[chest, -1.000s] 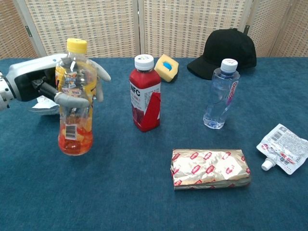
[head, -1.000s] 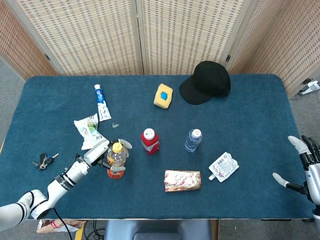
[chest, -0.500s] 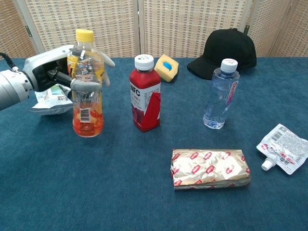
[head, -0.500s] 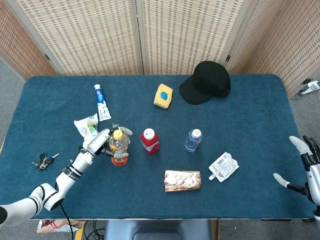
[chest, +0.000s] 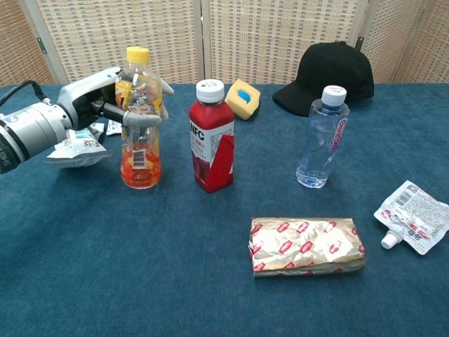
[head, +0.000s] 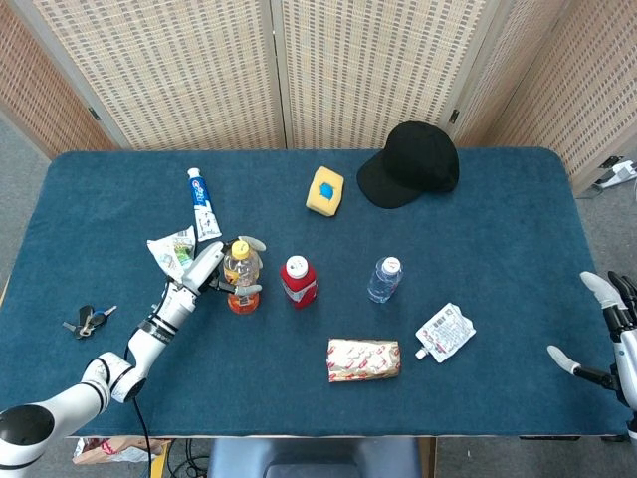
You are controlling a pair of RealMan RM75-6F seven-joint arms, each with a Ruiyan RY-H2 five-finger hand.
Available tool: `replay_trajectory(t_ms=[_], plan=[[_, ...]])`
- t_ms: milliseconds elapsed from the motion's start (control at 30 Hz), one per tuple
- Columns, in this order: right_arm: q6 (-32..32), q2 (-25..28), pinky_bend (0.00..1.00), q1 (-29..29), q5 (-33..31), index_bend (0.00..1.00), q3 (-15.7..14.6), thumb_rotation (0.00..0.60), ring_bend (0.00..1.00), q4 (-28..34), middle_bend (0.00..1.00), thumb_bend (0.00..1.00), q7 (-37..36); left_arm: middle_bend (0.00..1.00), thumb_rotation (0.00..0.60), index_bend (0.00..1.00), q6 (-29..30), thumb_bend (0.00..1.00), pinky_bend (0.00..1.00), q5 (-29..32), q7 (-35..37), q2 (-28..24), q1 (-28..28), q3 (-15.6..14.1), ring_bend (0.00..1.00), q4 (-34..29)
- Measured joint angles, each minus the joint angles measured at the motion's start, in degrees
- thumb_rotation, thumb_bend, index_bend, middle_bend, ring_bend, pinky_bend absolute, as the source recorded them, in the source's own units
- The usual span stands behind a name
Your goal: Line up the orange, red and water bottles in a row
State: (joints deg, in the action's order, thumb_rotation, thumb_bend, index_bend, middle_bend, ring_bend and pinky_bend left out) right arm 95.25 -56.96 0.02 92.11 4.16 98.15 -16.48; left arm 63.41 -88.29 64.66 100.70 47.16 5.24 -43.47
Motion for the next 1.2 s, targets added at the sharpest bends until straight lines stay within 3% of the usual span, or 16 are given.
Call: replay_trajectory(t_ms=[267,333,467,567,667,767,1200], plan=[[0.09,0.35,0.04,-0.22,-0.09,0.12,-0.02,0.600,0.01,0.30,0.14,0.09,0.24,0.49,0.600,0.52,-1.28,0.12,0.69,1.33,1.87,3.34,0.37,0.79,0.47,5.80],[0.13,0.44,0.04,-0.30,-0.08,0.12,-0.05,0.600,0.01,0.42,0.14,0.09,0.40,0.42,0.600,0.43,-1.28,0.11,0.67,1.35,2.20,3.82,0.31,0.73,0.44,6.78],[0.05,0.56,0.04,-0.40,-0.28,0.12,-0.07,0.600,0.01,0.52,0.14,0.09,0.48,0.21,0.600,0.13,-0.38,0.11,0.59,0.72,3.02,4.02,-0.09,0.07,0.32,7.42],[0.18,0.58,0.04,-0.50,-0.16,0.12,-0.10,0.600,0.01,0.52,0.14,0.09,0.39,0.09,0.600,0.02,0.32,0.11,0.45,-0.02,3.20,3.78,-0.46,-0.72,0.19,7.62],[0.37,0.68,0.04,-0.63,-0.05,0.12,-0.12,0.600,0.01,0.60,0.14,0.09,0.44,0.01,0.600,0.00,0.95,0.11,0.35,-0.30,3.59,3.27,-0.79,-0.99,0.10,7.23],[0.51,0.70,0.04,-0.66,0.08,0.12,-0.10,0.600,0.01,0.67,0.14,0.09,0.41,0.00,0.600,0.00,1.17,0.11,0.30,-0.69,3.46,2.54,-1.19,-1.62,0.04,6.66],[0.78,0.57,0.04,-0.94,0.21,0.12,-0.18,0.600,0.01,0.17,0.14,0.09,-0.34,0.00,0.600,0.00,-0.44,0.11,0.22,-1.70,0.78,0.48,-2.69,-4.22,0.00,5.78]])
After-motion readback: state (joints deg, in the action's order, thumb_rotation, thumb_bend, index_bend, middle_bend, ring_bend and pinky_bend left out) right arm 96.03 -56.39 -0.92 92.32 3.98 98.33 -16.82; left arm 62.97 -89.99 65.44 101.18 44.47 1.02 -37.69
